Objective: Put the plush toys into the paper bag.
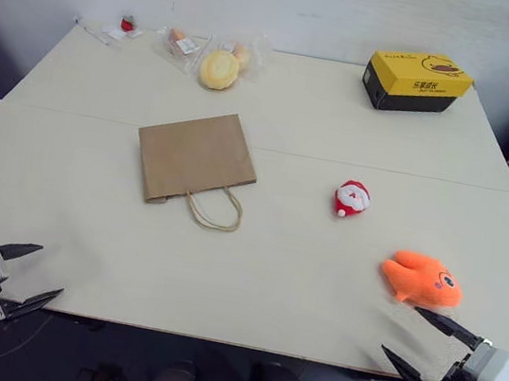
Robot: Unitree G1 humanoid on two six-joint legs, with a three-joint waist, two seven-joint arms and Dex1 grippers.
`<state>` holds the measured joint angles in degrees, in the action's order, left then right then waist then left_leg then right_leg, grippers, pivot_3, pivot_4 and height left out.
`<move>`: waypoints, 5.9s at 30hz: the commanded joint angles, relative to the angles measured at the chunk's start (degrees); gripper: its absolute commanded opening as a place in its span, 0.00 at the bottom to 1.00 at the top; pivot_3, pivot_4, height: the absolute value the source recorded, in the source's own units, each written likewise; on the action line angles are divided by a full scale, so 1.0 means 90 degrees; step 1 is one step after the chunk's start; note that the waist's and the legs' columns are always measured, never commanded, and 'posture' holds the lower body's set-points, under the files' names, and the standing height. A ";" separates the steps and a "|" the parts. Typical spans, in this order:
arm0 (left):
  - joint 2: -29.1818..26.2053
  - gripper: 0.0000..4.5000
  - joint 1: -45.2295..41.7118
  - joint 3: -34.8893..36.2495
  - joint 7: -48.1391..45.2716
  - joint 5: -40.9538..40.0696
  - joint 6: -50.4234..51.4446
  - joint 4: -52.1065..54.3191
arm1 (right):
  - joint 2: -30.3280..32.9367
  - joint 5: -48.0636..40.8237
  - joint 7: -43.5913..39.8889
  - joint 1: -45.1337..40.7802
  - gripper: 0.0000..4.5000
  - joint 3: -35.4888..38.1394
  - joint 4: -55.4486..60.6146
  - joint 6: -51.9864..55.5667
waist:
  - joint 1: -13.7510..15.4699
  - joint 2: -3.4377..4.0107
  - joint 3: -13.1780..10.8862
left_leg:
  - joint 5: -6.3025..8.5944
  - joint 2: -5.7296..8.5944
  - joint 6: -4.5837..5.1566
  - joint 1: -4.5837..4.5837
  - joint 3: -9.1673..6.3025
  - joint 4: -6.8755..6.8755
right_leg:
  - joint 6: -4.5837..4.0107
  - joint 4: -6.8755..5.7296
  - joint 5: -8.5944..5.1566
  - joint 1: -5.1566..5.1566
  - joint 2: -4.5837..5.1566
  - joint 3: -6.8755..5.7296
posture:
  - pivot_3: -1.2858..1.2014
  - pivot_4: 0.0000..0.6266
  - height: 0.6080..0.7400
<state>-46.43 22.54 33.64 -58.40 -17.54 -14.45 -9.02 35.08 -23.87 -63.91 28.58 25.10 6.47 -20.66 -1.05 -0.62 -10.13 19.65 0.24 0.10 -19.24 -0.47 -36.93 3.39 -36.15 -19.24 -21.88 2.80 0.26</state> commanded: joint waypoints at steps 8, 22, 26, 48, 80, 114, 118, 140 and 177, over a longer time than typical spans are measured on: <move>-0.0484 1.00 -0.1215 -0.0466 0.0161 -0.0246 0.1139 0.0587 | -0.0175 -0.0689 0.0707 -0.0174 0.99 -0.0457 0.1418 0.1035 | 0.0032 -0.0002 0.0002 | -0.0003 -0.0003 -0.0001 0.0003 -0.0002 -0.0016 | 0.0000 -0.0023 0.0000 0.0005 0.0001 -0.0004 | 0.52 0.24 1.00; 0.0048 1.00 -0.5803 -0.3610 -0.0196 0.0923 0.1242 -0.0421 | -0.0810 -0.0732 0.2349 -0.1851 0.99 -0.1583 0.2795 0.2158 | 0.0085 0.0001 0.0005 | -0.0044 -0.0001 -0.0067 -0.0113 0.0006 -0.0079 | 0.0015 -0.0095 0.0008 -0.0111 -0.0024 -0.0005 | 0.52 0.24 1.00; 0.0316 1.00 -0.6580 -0.4335 -0.0351 0.1677 0.0029 -0.1471 | -0.0866 -0.0645 0.2484 -0.1846 0.99 -0.1668 0.2833 0.2112 | 0.0102 -0.0004 0.0003 | -0.0044 -0.0002 -0.0061 -0.0117 0.0009 -0.0097 | 0.0017 -0.0104 0.0009 -0.0112 -0.0030 -0.0004 | 0.52 0.24 1.00; 0.1269 1.00 -0.8001 -0.4994 0.0081 0.2735 -0.1920 -0.4119 | -0.1116 -0.0378 0.2860 -0.1397 0.99 -0.1688 0.3026 0.1865 | 0.0110 -0.0009 0.0002 | -0.0024 -0.0002 -0.0027 -0.0121 0.0011 -0.0130 | 0.0023 -0.0144 0.0011 -0.0111 -0.0030 0.0000 | 0.52 0.24 1.00; 0.2273 0.00 -0.7295 -0.4068 -0.1148 -0.1318 0.3381 0.0625 | -0.0939 -0.0046 0.3305 -0.3238 0.51 -0.2964 0.2684 0.4100 | 0.0084 -0.0012 0.0001 | -0.0055 -0.0001 -0.0065 -0.0115 0.0003 -0.0145 | 0.0025 -0.0156 0.0011 -0.0111 -0.0034 0.0007 | 0.52 0.24 1.00; 0.2465 0.00 -0.6837 -0.3191 0.0178 -0.2731 0.5408 0.1976 | -0.2555 0.2181 0.3407 -0.5777 0.01 -0.4730 -0.1491 0.3262 | -0.0051 -0.0012 0.0002 | -0.0059 0.0001 -0.0072 -0.0221 -0.0006 -0.0190 | 0.0026 -0.0196 0.0012 -0.0209 -0.0031 0.0000 | 0.52 0.24 1.00; 0.2409 0.00 -0.6967 -0.2903 0.0342 -0.2853 0.5456 0.1814 | -0.2470 0.2225 0.3306 -0.5601 0.01 -0.4706 -0.1427 0.3225 | -0.0058 -0.0011 0.0002 | -0.0059 0.0001 -0.0073 -0.0220 -0.0006 -0.0190 | 0.0026 -0.0197 0.0012 -0.0208 -0.0031 0.0000 | 0.52 0.24 1.00; 0.2555 0.00 -0.6666 -0.3520 0.0168 -0.2548 0.5141 0.1848 | -0.1974 0.0332 0.2124 -0.4830 0.28 -0.3548 0.0917 0.2976 | -0.0034 -0.0012 0.0002 | -0.0057 0.0001 -0.0075 -0.0220 -0.0017 -0.0190 | 0.0028 -0.0190 0.0013 -0.0199 -0.0031 -0.0007 | 0.52 0.24 1.00; 0.2709 0.00 -0.6874 -0.4039 -0.0685 -0.1907 0.4609 0.0775 | -0.0223 0.2103 0.2700 0.0603 0.99 0.0949 0.1514 0.1162 | 0.0060 -0.0003 0.0001 | -0.0059 0.0001 -0.0075 -0.0094 0.0008 -0.0116 | 0.0022 -0.0142 0.0009 -0.0090 -0.0038 0.0021 | 0.52 0.24 1.00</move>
<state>-22.16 -38.07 -3.23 -64.58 -34.60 27.41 -3.21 31.31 -6.54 -40.23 35.13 34.38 19.35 -12.65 -0.51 -0.65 -10.12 19.12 0.26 -0.57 -20.10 -0.39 -38.01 3.60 -37.41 -19.16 -22.70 2.46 0.45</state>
